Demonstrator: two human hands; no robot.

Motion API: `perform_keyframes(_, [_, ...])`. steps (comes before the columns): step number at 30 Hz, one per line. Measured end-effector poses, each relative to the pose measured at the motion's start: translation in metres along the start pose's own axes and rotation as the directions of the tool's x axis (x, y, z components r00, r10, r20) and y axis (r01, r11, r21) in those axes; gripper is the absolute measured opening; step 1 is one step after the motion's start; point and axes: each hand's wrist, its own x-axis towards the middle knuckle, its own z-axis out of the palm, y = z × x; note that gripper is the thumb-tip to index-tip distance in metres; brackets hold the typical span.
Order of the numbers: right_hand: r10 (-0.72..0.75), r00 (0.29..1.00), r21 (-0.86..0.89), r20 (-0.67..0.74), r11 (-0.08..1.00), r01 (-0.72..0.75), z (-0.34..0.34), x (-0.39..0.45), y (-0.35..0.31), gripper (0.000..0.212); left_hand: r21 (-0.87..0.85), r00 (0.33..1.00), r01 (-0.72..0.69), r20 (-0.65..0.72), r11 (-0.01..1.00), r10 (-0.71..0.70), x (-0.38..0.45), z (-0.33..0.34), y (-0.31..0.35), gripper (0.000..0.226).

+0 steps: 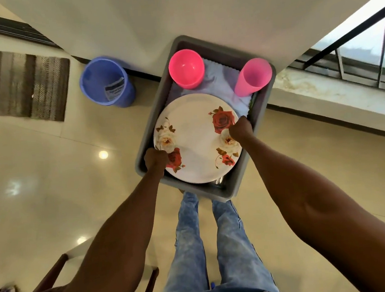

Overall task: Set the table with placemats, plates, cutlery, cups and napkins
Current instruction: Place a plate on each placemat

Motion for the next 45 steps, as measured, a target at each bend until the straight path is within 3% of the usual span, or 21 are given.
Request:
perform_keyframes(5, [-0.102, 0.994, 0.032, -0.04, 0.994, 0.103, -0.02, -0.015, -0.004, 0.027, 0.03, 0.997, -0.067, -0.041, 0.997, 0.068, -0.02, -0.014, -0.004, 0.026])
perform_keyframes(8, [-0.161, 0.987, 0.068, -0.028, 0.984, 0.162, -0.039, -0.033, -0.011, 0.032, 0.022, 0.989, -0.123, -0.083, 0.992, 0.124, -0.046, -0.025, -0.006, 0.025])
perform_keyframes(11, [-0.21, 0.978, 0.101, 0.011, 0.973, 0.208, -0.06, -0.061, -0.017, 0.032, -0.205, 0.986, -0.154, -0.094, 0.967, 0.137, -0.087, -0.041, -0.013, 0.024])
perform_keyframes(14, [-0.216, 0.974, 0.153, 0.068, 0.967, 0.203, -0.074, -0.089, -0.025, 0.029, -0.368, 0.977, -0.211, -0.083, 0.906, 0.194, -0.119, -0.061, -0.031, 0.044])
perform_keyframes(17, [-0.258, 0.957, 0.181, 0.131, 0.956, 0.232, -0.079, -0.121, -0.032, 0.027, -0.404, 0.991, -0.108, -0.113, 0.908, 0.067, -0.15, -0.075, -0.059, 0.023])
perform_keyframes(20, [-0.359, 0.92, 0.139, 0.154, 0.93, 0.339, -0.072, -0.153, -0.041, 0.036, -0.579, 0.987, -0.058, -0.153, 0.813, -0.039, -0.172, -0.077, -0.094, 0.038])
perform_keyframes(26, [-0.597, 0.738, 0.037, 0.314, 0.784, 0.619, -0.03, -0.231, -0.067, 0.038, -0.822, 0.916, -0.096, -0.294, 0.562, -0.273, -0.221, -0.084, -0.169, 0.041])
perform_keyframes(29, [-0.606, 0.668, 0.049, 0.432, 0.755, 0.653, 0.0, -0.271, -0.082, 0.036, -0.912, 0.877, -0.156, -0.304, 0.38, -0.371, -0.244, -0.092, -0.209, 0.047])
perform_keyframes(33, [-0.648, 0.473, 0.083, 0.597, 0.636, 0.767, 0.054, -0.311, -0.095, 0.028, -0.928, 0.773, -0.292, -0.372, 0.234, -0.514, -0.283, -0.101, -0.258, 0.039])
perform_keyframes(35, [-0.654, 0.386, 0.151, 0.65, 0.609, 0.779, 0.068, -0.366, -0.091, 0.023, -0.927, 0.71, -0.322, -0.37, 0.191, -0.599, -0.305, -0.104, -0.285, 0.038])
perform_keyframes(39, [-0.602, 0.235, 0.185, 0.763, 0.552, 0.813, 0.109, -0.441, -0.069, 0.019, -0.932, 0.666, -0.359, -0.292, 0.048, -0.686, -0.342, -0.103, -0.352, 0.034])
perform_keyframes(41, [-0.561, 0.202, 0.162, 0.803, 0.531, 0.832, 0.139, -0.474, -0.054, 0.018, -0.923, 0.649, -0.382, -0.23, -0.05, -0.725, -0.362, -0.101, -0.387, 0.031])
perform_keyframes(45, [-0.523, 0.134, 0.139, 0.842, 0.449, 0.882, 0.19, -0.532, -0.016, 0.006, -0.907, 0.536, -0.406, -0.14, -0.109, -0.833, -0.394, -0.09, -0.446, 0.033])
